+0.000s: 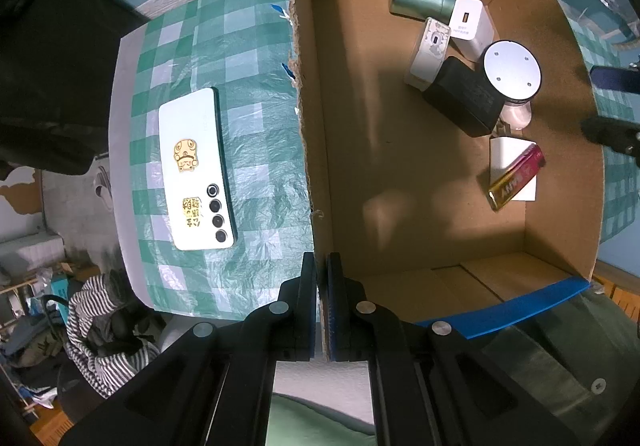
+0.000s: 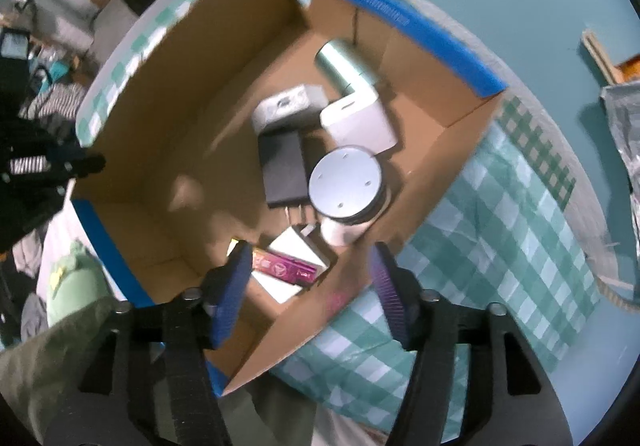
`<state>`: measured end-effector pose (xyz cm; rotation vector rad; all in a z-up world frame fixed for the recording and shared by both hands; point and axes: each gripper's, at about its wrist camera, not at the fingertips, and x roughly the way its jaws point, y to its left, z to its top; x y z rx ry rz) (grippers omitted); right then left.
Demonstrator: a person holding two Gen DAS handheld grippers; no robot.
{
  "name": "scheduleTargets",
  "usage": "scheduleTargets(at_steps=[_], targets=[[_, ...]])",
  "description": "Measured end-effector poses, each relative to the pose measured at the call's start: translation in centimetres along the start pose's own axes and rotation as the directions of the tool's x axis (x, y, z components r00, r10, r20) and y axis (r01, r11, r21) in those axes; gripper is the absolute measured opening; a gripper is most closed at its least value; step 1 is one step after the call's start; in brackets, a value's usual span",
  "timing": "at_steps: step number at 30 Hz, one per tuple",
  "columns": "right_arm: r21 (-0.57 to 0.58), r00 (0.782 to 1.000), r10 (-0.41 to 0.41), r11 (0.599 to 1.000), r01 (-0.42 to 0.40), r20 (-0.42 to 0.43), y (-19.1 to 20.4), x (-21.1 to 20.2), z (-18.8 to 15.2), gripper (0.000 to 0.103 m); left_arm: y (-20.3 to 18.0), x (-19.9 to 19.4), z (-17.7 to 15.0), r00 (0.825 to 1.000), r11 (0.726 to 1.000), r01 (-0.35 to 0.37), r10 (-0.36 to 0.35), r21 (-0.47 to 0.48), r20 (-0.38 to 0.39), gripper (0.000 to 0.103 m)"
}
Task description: Organize rigid objects
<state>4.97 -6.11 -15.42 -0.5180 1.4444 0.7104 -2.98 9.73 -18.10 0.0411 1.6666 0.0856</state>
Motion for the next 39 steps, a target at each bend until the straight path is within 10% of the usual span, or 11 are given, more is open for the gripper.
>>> scheduleTargets(at_steps=[15,22,39], targets=[[0.282,0.983,-0.050,0.959,-0.002,0.178,-3.3,-6.9,-1.3,0.067,0.9,-2.3,0.6,0.999,0.999,0.014,-0.011,-0.051,0.053,0.005],[0.391,0.957,-0.134,0.920,0.023,0.257,-4.4,-10.5,-2.6,0.067,1.1,-6.8,1.0,0.984,0.996,0.023,-0.008,-0.082,0.179,0.029],[0.476,0.830,-0.335,0.874,0.097,0.446,-5.6,-18.4,-6.0,0.068,-2.6,-17.7,0.9,0.832,0.998,0.032,0.007,-0.061,0.554,0.083]])
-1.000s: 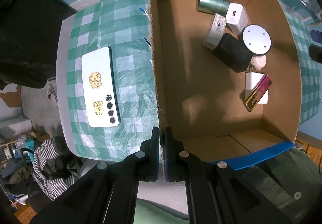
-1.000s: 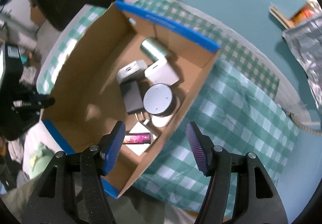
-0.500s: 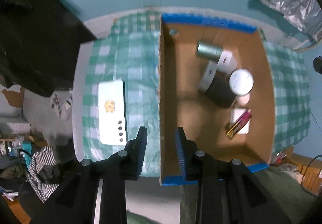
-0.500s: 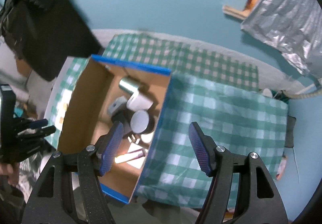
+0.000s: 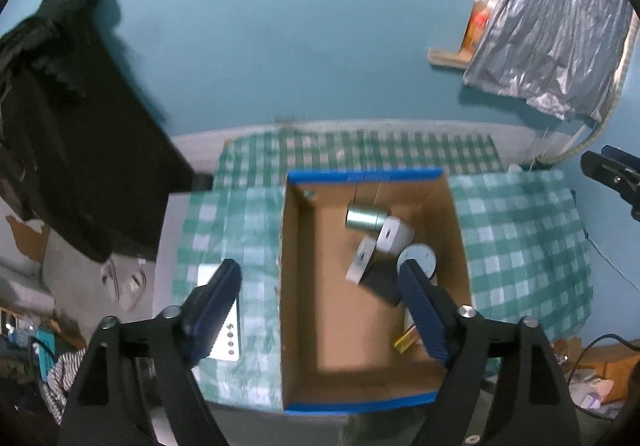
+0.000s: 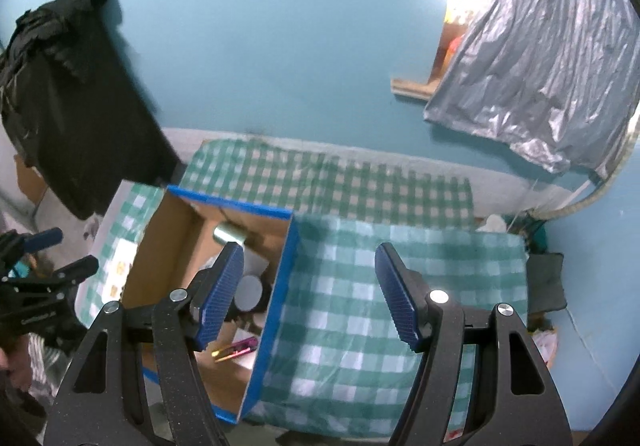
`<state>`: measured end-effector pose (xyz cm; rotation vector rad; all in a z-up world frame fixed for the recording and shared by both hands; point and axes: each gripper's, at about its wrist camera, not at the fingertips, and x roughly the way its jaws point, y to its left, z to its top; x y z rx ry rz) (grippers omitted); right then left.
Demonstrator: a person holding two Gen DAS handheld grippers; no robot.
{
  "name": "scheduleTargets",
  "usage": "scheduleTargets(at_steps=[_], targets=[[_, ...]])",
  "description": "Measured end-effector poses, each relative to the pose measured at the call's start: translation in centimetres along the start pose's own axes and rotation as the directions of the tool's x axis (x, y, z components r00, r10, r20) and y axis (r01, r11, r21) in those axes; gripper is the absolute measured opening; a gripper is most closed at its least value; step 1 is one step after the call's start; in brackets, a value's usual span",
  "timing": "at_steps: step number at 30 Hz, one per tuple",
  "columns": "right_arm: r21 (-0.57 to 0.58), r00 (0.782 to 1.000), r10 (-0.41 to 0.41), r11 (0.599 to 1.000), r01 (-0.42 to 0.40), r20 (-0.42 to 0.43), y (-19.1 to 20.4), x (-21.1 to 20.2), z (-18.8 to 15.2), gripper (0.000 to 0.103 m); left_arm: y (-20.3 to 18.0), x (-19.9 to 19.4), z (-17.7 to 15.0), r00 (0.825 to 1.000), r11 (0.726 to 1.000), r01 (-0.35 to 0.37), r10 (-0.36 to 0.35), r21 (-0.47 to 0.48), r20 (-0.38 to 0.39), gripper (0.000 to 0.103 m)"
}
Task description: Organize rigid objects
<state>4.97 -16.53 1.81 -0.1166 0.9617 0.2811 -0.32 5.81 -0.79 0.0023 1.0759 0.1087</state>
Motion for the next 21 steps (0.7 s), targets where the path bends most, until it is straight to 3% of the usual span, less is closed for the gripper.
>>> scheduleTargets(at_steps=[2,9,21], targets=[[0.008,1.000,-0.007,1.000,0.007,0.023,-0.4,-0.6,0.1,0.068,-0.5,-0.7,0.3,0.999,1.000,-0.013,0.013,0.014,0.033,0.088],[0.004,0.997,-0.044,0.999,0.044,0.058,-1.2,-1.9,0.5,0.068,-1.9,-2.7,0.8,0.993,1.000,-0.010,0.007,0.025,0.117,0.089],[0.013,0.995,-0.059,0.998,0.058,0.082,-2.0,-2.7,0.3,0.068,-2.5,-3.7,0.6,0.989,1.000,0.004,-0.006,0.015,0.148,0.089]])
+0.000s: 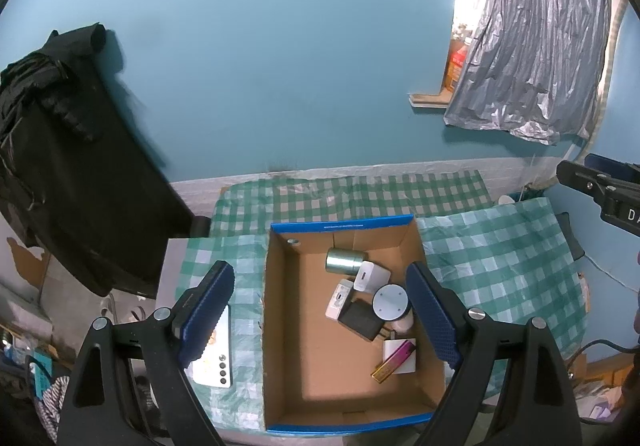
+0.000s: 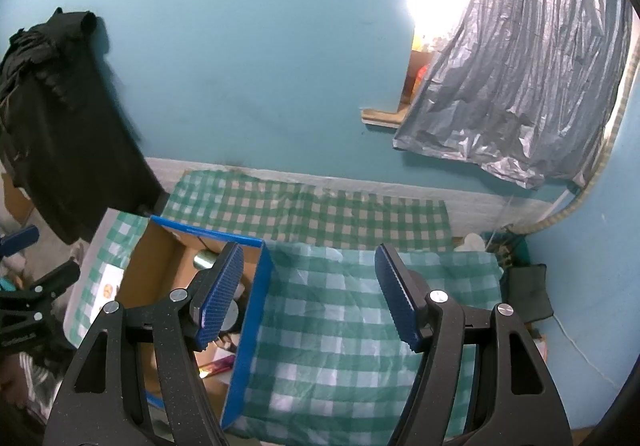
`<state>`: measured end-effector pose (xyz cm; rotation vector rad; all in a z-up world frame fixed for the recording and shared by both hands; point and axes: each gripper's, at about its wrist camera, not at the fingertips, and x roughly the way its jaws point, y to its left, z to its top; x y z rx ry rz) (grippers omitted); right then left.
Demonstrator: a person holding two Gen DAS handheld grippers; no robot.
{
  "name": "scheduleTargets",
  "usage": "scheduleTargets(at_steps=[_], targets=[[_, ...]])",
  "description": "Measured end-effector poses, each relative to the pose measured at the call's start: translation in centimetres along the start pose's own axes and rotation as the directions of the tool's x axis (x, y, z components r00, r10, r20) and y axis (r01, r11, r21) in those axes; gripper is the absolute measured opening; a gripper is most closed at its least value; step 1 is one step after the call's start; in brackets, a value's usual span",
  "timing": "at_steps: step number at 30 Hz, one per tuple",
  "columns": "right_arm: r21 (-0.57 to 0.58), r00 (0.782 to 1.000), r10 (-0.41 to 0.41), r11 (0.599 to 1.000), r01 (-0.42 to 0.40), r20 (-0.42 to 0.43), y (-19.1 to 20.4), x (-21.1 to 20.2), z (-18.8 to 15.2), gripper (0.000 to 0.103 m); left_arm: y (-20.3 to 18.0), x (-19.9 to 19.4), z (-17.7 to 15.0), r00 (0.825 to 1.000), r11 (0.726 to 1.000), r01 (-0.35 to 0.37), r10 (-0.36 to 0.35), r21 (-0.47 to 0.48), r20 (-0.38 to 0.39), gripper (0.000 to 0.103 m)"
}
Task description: Organize rigid objects
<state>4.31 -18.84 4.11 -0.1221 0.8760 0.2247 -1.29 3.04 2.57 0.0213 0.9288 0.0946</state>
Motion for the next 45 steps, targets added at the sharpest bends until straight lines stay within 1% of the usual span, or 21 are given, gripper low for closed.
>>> scheduleTargets(at_steps=[13,28,34,38,40,45], targets=[[0.018,1.000,-0.004,1.000,0.005,-0.016,-0.6,0.0,-0.7,0.068,-0.6,-0.3,0.1,1.000,1.000,-0.003,0.003,0.011,-0.006,0.089],[0.033,1.000,-0.009,0.999,0.010,-0.026,-0.8,-0.1,-1.1,0.068,-0.4,-0.4,0.3,1.000,1.000,0.005,-0.005,0.013,-0.005,0.089],[0.032,1.000,-0.010,0.999,0.011,-0.028,-0.8,-0.1,-1.1,0.068,-0.3,-0.8,0.3,1.000,1.000,0.016,-0.016,0.000,-0.004,0.089],[0.032,1.000,-0.010,0.999,0.010,-0.028,-0.8,-0.1,-1.1,0.068,0.0,-0.6,0.3,1.000,1.000,0.018,-0.018,-0.019,-0.018,0.089],[0.031,1.000,-0.011,0.999,0.012,-0.027,-0.8,-0.1,-1.1,0.068,0.1,-0.4,0.3,0.999,1.000,0.015,-0.016,-0.027,-0.030,0.089],[0.037,1.000,-0.016,0.999,0.016,-0.024,-1.1,-0.1,-1.0,0.068,0.3,-0.3,0.3,1.000,0.999,-0.008,0.007,-0.032,-0.030,0.089]])
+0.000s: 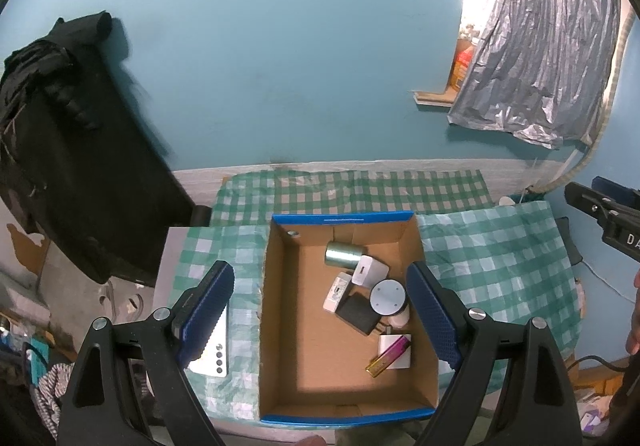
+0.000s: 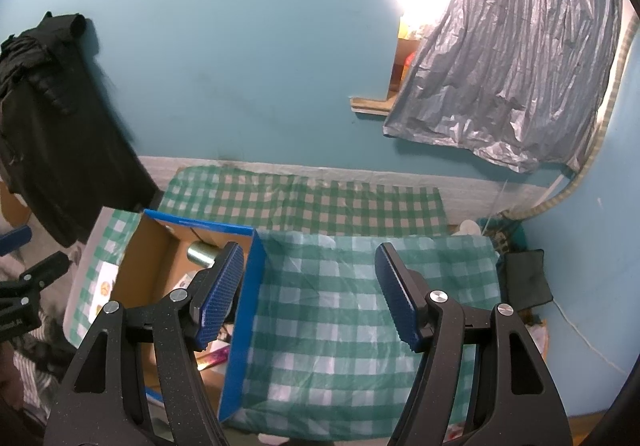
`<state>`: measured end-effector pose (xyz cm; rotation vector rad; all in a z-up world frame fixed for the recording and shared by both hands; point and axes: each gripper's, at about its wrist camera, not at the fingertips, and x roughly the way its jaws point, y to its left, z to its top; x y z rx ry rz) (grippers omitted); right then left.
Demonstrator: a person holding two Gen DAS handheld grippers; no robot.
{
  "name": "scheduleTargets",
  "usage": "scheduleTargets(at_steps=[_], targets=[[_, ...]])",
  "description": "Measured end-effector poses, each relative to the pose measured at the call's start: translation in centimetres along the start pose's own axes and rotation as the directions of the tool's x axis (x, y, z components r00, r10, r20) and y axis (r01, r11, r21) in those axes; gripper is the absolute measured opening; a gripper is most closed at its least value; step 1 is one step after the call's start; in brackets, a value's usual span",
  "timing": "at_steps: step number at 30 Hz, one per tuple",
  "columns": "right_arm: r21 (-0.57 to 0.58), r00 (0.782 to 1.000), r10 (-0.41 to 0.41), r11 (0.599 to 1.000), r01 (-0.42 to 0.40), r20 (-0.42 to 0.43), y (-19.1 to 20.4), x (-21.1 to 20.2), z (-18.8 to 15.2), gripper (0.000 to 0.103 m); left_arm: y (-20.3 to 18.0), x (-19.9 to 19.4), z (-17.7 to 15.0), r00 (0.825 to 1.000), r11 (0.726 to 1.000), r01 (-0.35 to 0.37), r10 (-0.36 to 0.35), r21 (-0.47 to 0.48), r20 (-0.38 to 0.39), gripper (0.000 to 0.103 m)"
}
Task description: Organize rigid objects
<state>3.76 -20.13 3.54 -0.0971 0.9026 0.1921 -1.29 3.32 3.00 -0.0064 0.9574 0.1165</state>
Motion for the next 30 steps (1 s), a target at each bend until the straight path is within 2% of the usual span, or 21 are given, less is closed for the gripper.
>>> scheduleTargets(at_steps=[30], targets=[[-0.002,1.000,-0.006,1.000,0.006,-0.010,-0.25,0.14,-0.18,0.068,-0.94,0.25,-0.60,1.000,0.999,-0.007,0.007,0.047,0.005,0.092]])
